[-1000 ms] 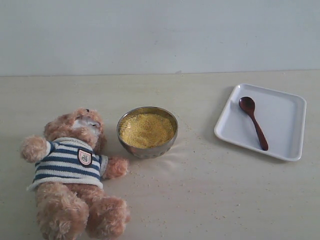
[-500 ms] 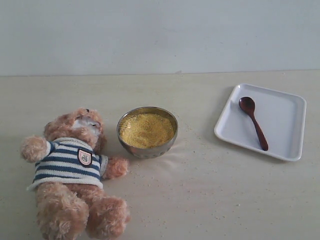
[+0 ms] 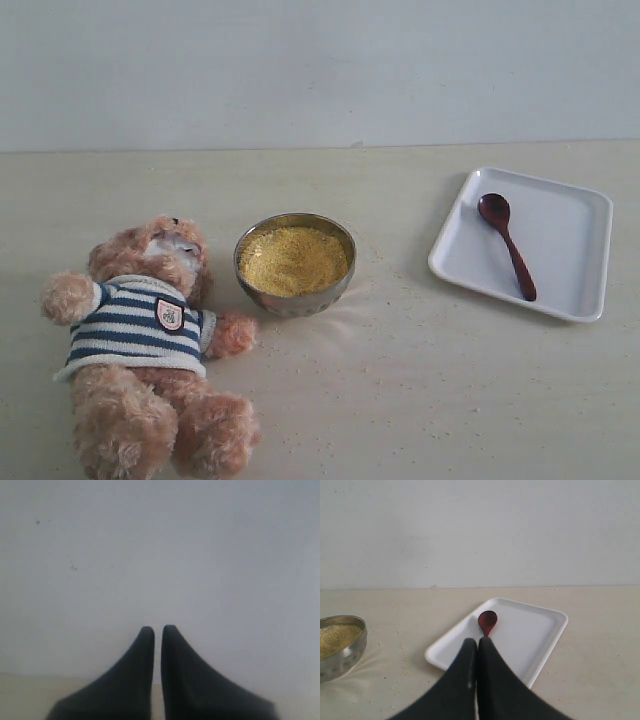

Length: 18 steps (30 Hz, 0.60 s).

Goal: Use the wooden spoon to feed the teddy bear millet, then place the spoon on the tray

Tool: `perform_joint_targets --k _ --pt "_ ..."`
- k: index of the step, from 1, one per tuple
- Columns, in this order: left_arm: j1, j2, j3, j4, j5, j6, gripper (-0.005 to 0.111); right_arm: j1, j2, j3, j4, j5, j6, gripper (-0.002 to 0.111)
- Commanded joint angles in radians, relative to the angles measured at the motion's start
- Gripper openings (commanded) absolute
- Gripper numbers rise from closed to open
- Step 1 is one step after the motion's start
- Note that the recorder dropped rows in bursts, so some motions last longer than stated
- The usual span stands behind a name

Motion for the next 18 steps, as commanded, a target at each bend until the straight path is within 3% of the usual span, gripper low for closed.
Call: perform_joint_targets --k 1,5,18 --pt "-0.019 -0.002 0.127 0.007 -0.101 -0.011 0.005 0.001 -0.004 0.005 0.003 0.001 0.001 0.0" --pt "-0.016 -0.002 0.205 0.007 -0.13 -0.011 0.005 0.001 -0.004 0.005 0.003 0.001 0.001 0.0" --pt "-0.016 -0.002 0.208 0.007 -0.255 0.06 0.005 0.001 -0.004 0.005 0.003 0.001 0.001 0.0"
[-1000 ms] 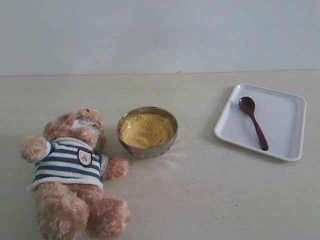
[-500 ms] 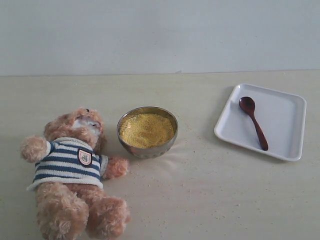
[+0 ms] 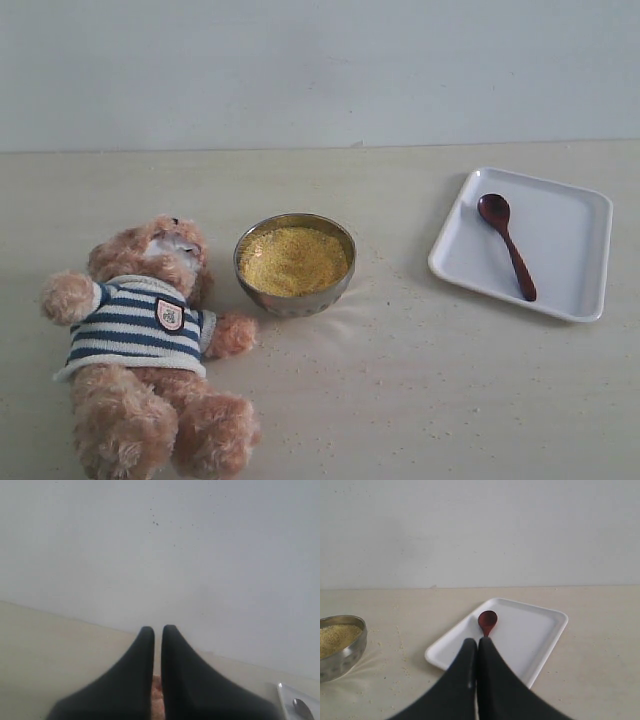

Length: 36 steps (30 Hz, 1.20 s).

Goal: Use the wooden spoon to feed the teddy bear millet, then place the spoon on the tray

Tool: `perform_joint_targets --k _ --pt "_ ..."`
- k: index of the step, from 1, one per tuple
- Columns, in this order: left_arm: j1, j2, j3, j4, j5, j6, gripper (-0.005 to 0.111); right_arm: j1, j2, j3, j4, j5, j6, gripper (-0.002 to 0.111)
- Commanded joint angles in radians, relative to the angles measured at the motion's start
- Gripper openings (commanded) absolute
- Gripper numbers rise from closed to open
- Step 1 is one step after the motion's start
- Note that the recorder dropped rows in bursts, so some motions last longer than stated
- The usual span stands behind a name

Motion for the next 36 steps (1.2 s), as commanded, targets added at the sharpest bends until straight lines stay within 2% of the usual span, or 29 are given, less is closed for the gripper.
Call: perform_joint_targets --k 1,3,5,6,7,9,12,13,15,22,29,36 --pt "-0.003 -0.002 0.004 0.008 -0.048 0.007 0.005 0.001 -0.004 0.005 0.003 0.0 0.001 0.0" --pt "-0.003 -0.002 0.004 0.049 -0.048 -0.004 0.005 0.001 -0.004 0.005 0.003 0.0 0.001 0.0" --pt "-0.003 -0.002 0.004 0.144 -0.048 -0.092 0.005 0.001 -0.004 0.005 0.003 0.0 0.001 0.0" --pt "-0.003 -0.002 0.004 0.212 -0.05 -0.194 0.005 0.001 -0.004 0.005 0.003 0.0 0.001 0.0" --pt "-0.003 -0.002 0.004 0.398 -0.053 -0.396 0.005 0.001 -0.004 0.005 0.003 0.0 0.001 0.0" --pt "-0.003 -0.002 0.004 0.615 -0.059 -0.633 0.005 0.001 -0.004 0.005 0.003 0.0 0.001 0.0" --pt "-0.003 -0.002 0.016 0.844 -0.065 -0.871 0.005 0.001 -0.004 0.005 0.003 0.0 0.001 0.0" --pt "-0.003 -0.002 0.029 0.927 -0.082 -0.997 0.005 0.001 -0.004 0.005 0.003 0.0 0.001 0.0" --pt "-0.003 -0.002 0.046 1.021 -0.114 -1.109 0.005 0.001 -0.004 0.005 0.003 0.0 0.001 0.0" --pt "-0.003 -0.002 0.046 1.176 -0.17 -1.229 0.005 0.001 -0.004 0.005 0.003 0.0 0.001 0.0" --pt "-0.003 -0.002 0.046 1.213 -0.17 -1.224 0.005 0.001 -0.004 0.005 0.003 0.0 0.001 0.0" --pt "-0.003 -0.002 0.046 1.213 -0.155 -1.137 0.005 0.001 -0.004 0.005 0.003 0.0 0.001 0.0"
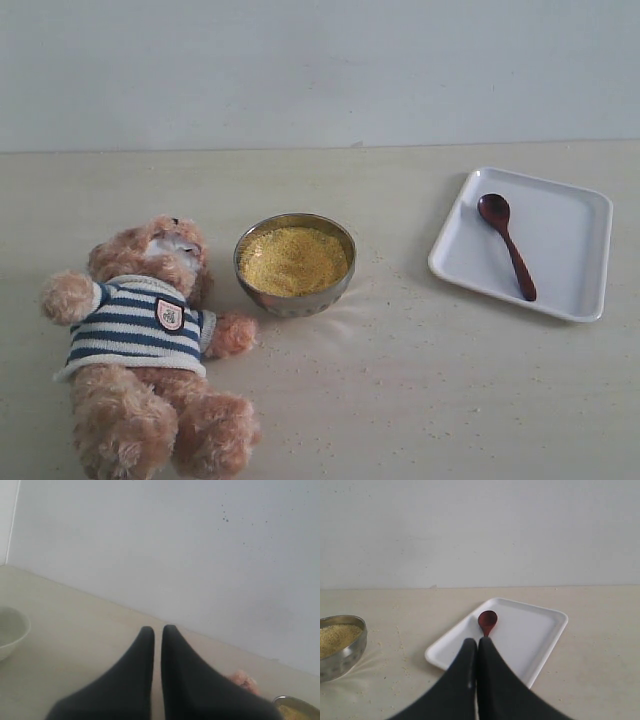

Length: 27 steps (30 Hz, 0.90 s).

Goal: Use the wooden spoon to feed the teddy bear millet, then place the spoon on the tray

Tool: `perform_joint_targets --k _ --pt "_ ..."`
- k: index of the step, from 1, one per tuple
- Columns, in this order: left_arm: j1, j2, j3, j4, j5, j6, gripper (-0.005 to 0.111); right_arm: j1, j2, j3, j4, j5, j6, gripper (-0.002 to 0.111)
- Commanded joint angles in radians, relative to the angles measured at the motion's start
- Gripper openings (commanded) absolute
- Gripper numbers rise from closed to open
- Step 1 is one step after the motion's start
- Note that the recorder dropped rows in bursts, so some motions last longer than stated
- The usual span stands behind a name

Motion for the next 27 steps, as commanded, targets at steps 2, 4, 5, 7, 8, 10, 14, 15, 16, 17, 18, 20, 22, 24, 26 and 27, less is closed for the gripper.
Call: perform_joint_targets --k 2,4,5,7,8,10,14,15,16,17,18,20,22,24,26,27 --pt "-0.003 -0.002 0.003 0.008 0.004 0.045 0.005 0.001 -0.004 0.005 0.003 0.0 0.001 0.0" --pt "-0.003 -0.002 0.003 0.006 0.007 0.05 0.005 0.001 -0.004 0.005 0.003 0.0 0.001 0.0" --pt "-0.003 -0.002 0.003 0.006 0.01 0.057 0.005 0.001 -0.004 0.005 0.003 0.0 0.001 0.0" --pt "-0.003 -0.002 0.003 -0.014 0.01 0.086 0.005 0.001 -0.004 0.005 0.003 0.0 0.001 0.0" --pt "-0.003 -0.002 0.003 -0.026 0.01 0.099 0.005 0.001 -0.004 0.005 0.003 0.0 0.001 0.0" --pt "-0.003 -0.002 0.003 -0.041 0.01 0.101 0.005 0.001 -0.004 0.005 0.003 0.0 0.001 0.0" --pt "0.01 -0.002 0.003 -0.041 0.01 0.101 0.005 0.001 -0.004 0.005 0.003 0.0 0.001 0.0" --pt "0.015 -0.002 0.003 -0.041 0.01 0.101 0.005 0.001 -0.004 0.005 0.003 0.0 0.001 0.0" --pt "0.021 -0.002 0.003 -0.041 0.01 0.101 0.005 0.001 -0.004 0.005 0.003 0.0 0.001 0.0" --pt "0.023 -0.002 0.003 -0.041 0.01 0.101 0.005 0.001 -0.004 0.005 0.003 0.0 0.001 0.0" --pt "0.025 -0.002 0.003 -0.041 0.01 0.101 0.005 0.001 -0.004 0.005 0.003 0.0 0.001 0.0" --pt "0.027 -0.002 0.003 -0.039 0.01 0.101 0.005 0.001 -0.004 0.005 0.003 0.0 0.001 0.0" --pt "0.031 -0.002 0.003 -0.037 0.01 0.101 0.005 0.001 -0.004 0.005 0.003 0.0 0.001 0.0" --pt "0.031 -0.002 0.003 -0.037 0.01 0.101 0.005 0.001 -0.004 0.005 0.003 0.0 0.001 0.0" --pt "0.031 -0.002 0.003 -0.037 0.01 0.101 0.005 0.001 -0.004 0.005 0.003 0.0 0.001 0.0" --pt "0.031 -0.002 0.003 -0.037 0.01 0.101 0.005 0.001 -0.004 0.005 0.003 0.0 0.001 0.0"
